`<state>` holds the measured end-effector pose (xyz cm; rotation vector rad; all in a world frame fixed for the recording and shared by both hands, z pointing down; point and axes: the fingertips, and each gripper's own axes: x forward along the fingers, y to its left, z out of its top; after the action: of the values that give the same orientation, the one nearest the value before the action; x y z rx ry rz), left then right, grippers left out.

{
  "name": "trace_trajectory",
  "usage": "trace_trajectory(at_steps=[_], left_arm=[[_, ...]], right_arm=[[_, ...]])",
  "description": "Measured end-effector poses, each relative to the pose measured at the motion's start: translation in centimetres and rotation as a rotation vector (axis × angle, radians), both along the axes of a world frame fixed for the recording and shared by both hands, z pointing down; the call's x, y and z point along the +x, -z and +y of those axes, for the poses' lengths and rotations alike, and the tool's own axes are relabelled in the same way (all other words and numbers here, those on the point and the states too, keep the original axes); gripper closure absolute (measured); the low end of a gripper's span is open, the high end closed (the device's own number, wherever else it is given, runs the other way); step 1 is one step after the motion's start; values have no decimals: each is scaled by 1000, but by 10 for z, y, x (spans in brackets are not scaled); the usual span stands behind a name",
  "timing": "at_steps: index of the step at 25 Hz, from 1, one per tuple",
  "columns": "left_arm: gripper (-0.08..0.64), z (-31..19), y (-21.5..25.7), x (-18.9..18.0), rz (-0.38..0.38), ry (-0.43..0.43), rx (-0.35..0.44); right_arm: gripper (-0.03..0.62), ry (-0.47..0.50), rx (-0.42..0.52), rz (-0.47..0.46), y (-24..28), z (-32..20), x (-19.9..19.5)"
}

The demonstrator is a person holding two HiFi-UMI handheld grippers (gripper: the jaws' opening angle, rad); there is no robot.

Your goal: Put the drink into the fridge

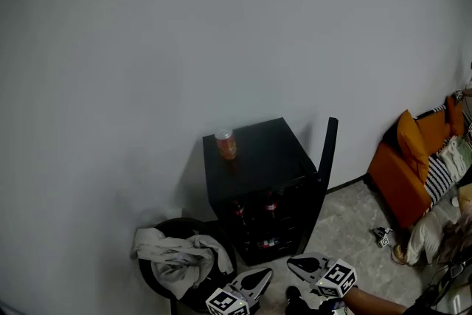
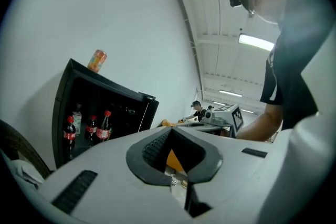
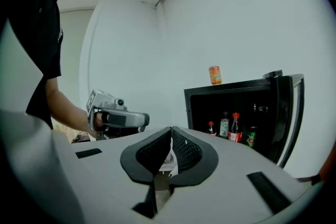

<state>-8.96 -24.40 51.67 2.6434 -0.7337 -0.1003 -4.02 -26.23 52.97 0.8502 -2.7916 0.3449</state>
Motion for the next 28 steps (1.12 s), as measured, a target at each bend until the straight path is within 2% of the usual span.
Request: trace_trajectory(at_steps=[5, 9, 13, 15, 20, 25, 28], left_arm=[[551, 70, 4, 7, 53, -5, -1], [551, 125, -3, 1, 98, -15, -10], [551, 167, -1, 1, 104, -57, -45], [552, 185, 4, -3, 90, -57, -32], [551, 218, 5, -9, 58, 50, -27], [551, 254, 14, 35, 6, 118, -8], [551, 281, 19, 57, -29, 117, 12]], right_arm=[[566, -23, 20, 97, -8, 71, -8], [566, -61, -15, 82, -8, 116, -1], [568, -1, -10, 82, 4, 152, 19], [568, 48, -2, 57, 15, 171, 24], [568, 99, 34, 8, 35, 214, 39], [568, 87, 56, -50, 49, 264, 73], [568, 73, 81, -100, 58, 291, 85]])
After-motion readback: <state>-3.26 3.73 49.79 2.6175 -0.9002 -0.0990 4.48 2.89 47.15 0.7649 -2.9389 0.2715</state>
